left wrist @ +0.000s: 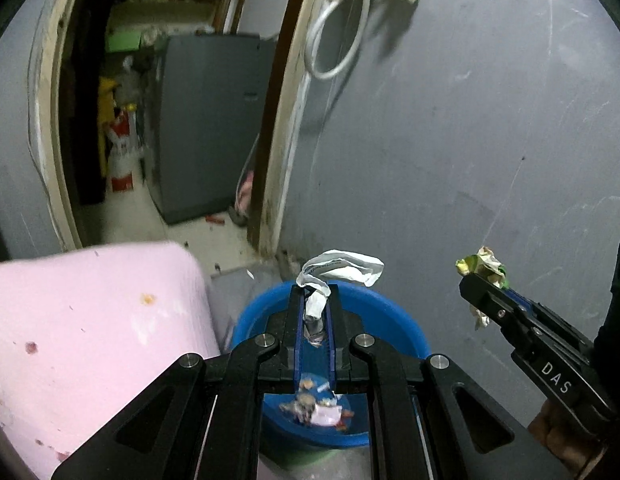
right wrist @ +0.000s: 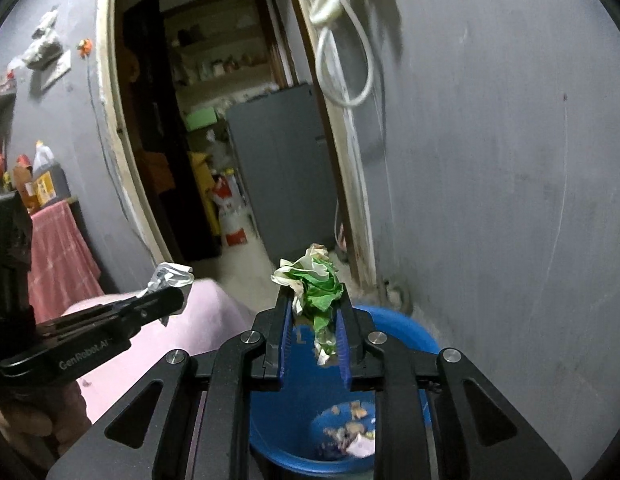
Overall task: Collect trash
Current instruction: 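Open both grippers to drop the pieces into the blue basin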
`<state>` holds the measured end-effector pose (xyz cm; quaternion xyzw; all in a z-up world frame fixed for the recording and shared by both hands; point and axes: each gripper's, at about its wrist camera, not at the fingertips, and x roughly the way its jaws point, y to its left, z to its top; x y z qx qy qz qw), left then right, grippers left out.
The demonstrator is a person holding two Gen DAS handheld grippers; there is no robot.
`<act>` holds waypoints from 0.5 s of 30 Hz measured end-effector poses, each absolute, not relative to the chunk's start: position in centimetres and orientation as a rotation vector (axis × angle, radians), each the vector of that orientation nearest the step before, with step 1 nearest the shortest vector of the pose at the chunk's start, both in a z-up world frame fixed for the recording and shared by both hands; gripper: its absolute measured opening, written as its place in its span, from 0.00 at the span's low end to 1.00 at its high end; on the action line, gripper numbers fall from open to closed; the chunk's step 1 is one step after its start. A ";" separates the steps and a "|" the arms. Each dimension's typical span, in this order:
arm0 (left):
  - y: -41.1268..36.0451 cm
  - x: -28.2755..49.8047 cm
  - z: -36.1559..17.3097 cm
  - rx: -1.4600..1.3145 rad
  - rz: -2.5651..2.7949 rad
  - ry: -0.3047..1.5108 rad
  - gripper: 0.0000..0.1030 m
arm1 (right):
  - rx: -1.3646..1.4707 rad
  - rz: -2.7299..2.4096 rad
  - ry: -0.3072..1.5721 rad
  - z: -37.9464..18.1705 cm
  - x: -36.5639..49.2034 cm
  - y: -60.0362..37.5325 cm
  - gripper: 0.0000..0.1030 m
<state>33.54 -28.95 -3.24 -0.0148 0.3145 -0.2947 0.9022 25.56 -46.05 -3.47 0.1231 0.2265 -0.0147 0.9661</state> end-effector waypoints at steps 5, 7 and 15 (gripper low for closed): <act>-29.5 34.6 -5.8 -0.032 -0.609 0.730 0.07 | 0.304 -0.035 0.539 -5.9 26.6 -47.0 0.19; -29.8 35.2 -6.6 -0.025 -0.601 0.758 0.07 | 0.325 -0.036 0.571 -6.7 27.1 -47.3 0.19; -30.1 36.4 -8.6 -0.032 -0.601 0.819 0.18 | 0.360 -0.050 0.634 -8.6 27.9 -47.8 0.24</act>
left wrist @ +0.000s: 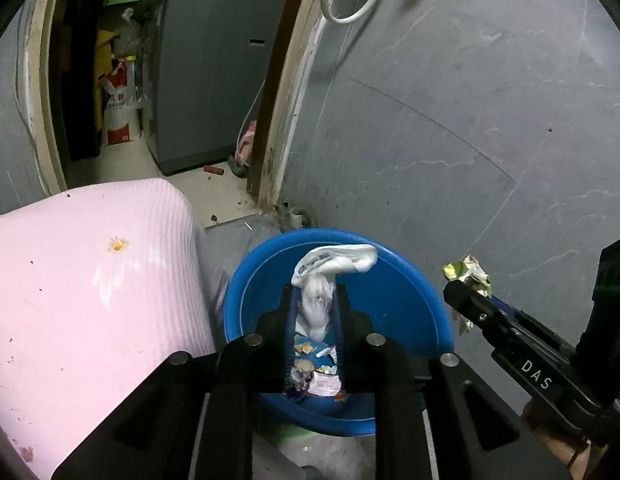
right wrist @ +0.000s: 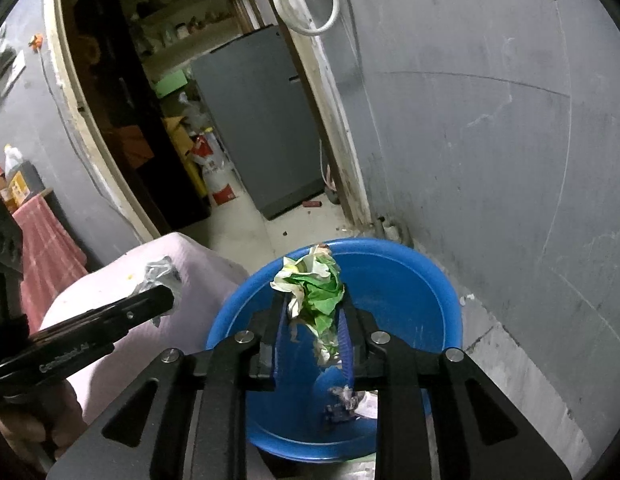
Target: Collect trash
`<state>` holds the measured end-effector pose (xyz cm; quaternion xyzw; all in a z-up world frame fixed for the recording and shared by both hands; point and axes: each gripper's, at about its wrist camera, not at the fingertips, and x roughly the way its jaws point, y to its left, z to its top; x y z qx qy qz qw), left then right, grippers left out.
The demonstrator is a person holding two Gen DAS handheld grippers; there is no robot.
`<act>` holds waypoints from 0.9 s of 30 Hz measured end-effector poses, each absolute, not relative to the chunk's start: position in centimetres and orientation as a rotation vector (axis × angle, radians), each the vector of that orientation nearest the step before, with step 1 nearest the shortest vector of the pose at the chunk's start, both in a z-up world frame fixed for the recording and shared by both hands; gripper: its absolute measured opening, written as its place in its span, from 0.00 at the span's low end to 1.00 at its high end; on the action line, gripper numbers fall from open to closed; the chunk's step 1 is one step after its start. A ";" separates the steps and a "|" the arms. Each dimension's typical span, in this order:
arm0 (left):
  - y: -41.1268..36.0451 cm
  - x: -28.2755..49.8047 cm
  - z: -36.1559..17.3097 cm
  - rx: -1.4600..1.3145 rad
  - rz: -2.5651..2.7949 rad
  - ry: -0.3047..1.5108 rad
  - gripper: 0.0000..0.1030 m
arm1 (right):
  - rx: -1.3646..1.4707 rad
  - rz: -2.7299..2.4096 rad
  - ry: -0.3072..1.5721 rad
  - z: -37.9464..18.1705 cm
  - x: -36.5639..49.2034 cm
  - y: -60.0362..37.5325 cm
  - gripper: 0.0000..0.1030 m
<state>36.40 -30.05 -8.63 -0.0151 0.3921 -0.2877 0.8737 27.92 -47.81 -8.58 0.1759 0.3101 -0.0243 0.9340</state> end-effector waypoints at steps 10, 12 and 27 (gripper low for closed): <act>-28.9 36.0 -7.5 -0.057 -0.579 0.801 0.34 | 0.358 -0.064 0.616 -7.3 27.7 -47.4 0.36; -28.4 35.8 -6.9 -0.067 -0.570 0.791 0.37 | 0.356 -0.065 0.606 -6.9 27.4 -47.3 0.42; -21.6 29.8 -0.2 -0.140 -0.469 0.602 0.78 | 0.331 -0.062 0.451 -0.9 22.0 -45.3 0.81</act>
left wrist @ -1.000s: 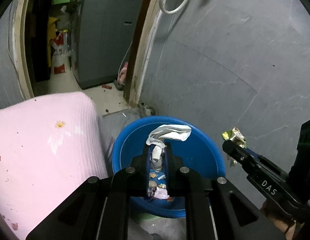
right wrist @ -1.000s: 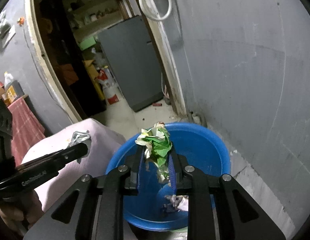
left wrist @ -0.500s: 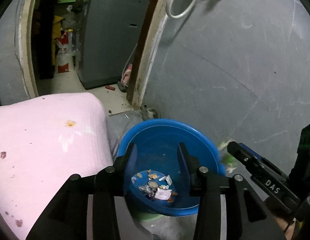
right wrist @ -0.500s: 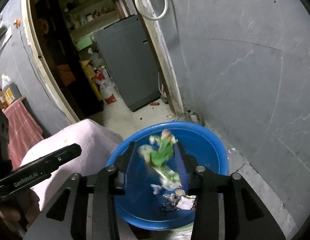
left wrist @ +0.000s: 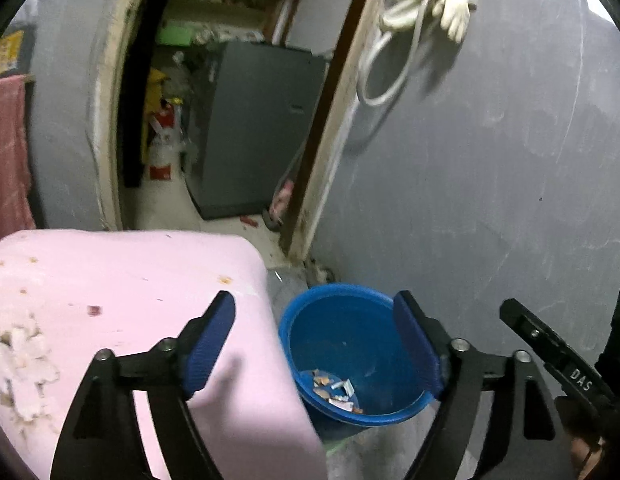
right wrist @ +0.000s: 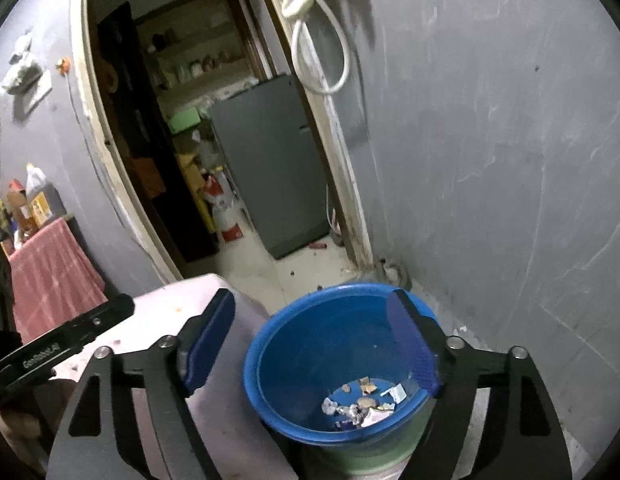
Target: Collect trash
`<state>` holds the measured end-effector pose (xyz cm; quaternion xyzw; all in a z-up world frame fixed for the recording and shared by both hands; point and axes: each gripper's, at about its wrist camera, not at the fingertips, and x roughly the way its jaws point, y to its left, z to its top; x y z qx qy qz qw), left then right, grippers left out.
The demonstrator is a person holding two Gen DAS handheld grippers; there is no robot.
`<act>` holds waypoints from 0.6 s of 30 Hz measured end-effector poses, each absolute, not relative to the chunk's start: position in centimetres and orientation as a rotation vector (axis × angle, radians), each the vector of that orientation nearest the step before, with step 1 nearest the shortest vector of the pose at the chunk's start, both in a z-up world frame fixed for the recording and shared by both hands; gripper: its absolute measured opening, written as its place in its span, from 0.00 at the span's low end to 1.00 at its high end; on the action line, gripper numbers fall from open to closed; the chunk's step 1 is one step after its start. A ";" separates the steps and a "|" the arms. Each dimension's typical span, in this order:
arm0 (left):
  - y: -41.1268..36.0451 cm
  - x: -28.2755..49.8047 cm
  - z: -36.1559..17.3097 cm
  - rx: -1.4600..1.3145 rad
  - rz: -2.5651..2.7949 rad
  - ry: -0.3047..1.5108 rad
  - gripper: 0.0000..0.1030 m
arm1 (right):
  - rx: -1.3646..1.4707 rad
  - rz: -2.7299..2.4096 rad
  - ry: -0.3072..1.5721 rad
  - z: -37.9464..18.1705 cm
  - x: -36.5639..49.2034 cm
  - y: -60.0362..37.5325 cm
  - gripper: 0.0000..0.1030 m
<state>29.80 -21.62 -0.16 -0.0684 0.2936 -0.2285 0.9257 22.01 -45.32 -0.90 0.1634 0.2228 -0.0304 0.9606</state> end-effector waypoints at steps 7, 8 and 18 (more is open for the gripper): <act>-17.7 24.8 2.8 -0.145 -0.436 0.490 0.93 | 0.311 -0.045 0.348 1.8 17.5 -43.2 1.00; -17.3 24.1 3.2 -0.145 -0.433 0.475 0.93 | 0.304 -0.042 0.336 2.1 16.7 -42.8 1.00; -13.7 15.6 4.7 -0.085 -0.369 0.361 0.98 | 0.220 -0.052 0.234 3.9 9.1 -38.2 1.00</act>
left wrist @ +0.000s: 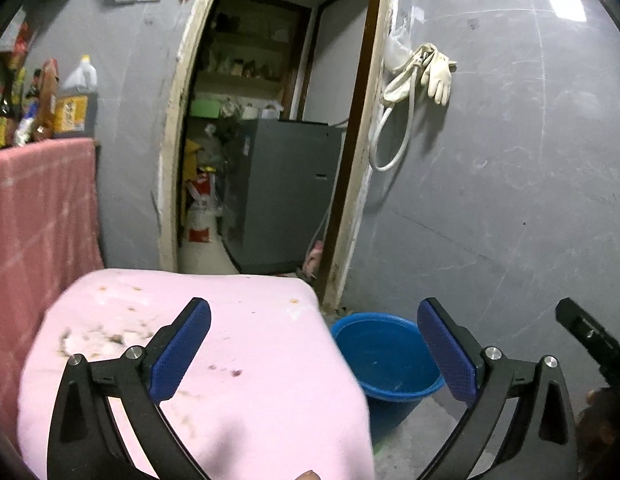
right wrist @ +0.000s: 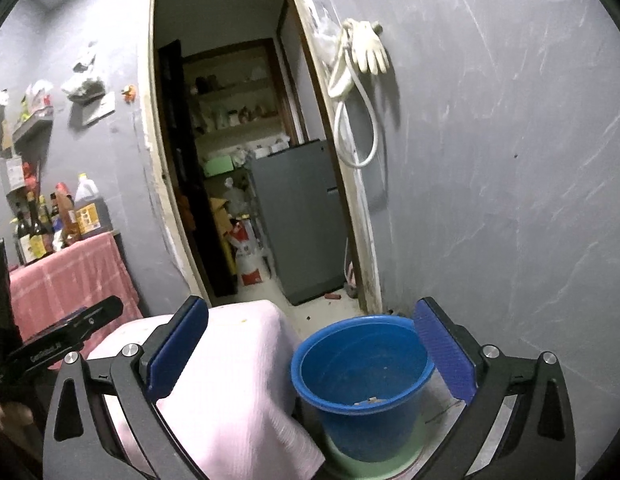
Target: Collect trash
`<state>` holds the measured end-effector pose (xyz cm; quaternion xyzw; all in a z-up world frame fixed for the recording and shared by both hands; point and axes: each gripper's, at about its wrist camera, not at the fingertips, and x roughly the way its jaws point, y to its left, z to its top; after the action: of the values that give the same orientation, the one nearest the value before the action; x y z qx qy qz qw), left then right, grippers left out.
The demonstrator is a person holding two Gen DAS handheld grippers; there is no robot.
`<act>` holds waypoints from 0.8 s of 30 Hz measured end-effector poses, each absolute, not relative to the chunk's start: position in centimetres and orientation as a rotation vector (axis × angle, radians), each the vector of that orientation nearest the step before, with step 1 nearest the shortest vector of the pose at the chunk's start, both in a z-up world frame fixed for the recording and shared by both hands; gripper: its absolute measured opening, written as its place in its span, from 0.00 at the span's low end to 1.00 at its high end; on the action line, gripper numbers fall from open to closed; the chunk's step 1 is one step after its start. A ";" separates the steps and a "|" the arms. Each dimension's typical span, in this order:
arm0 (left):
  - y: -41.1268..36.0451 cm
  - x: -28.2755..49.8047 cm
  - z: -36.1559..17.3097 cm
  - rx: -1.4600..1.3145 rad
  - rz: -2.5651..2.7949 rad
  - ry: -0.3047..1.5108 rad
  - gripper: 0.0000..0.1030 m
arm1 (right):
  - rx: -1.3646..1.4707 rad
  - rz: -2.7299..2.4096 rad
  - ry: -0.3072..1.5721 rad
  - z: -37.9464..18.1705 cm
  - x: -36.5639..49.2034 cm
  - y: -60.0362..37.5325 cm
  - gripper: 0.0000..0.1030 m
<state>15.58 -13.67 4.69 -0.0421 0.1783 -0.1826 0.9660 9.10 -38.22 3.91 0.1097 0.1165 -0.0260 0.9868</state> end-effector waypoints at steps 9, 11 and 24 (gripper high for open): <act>-12.2 9.8 4.0 -0.054 -0.357 0.311 0.98 | 0.163 -0.063 0.203 3.5 4.3 -35.3 1.00; -12.0 9.1 3.8 -0.049 -0.356 0.304 0.98 | 0.165 -0.066 0.198 3.2 3.4 -35.0 1.00; -11.0 5.2 1.1 -0.030 -0.343 0.281 0.98 | 0.108 -0.078 0.194 1.6 0.8 -33.0 1.00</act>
<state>5.20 -10.96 1.15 -0.0147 0.1392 -0.1700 0.9755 0.77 -32.96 1.61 0.0541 0.0969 -0.0387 0.9931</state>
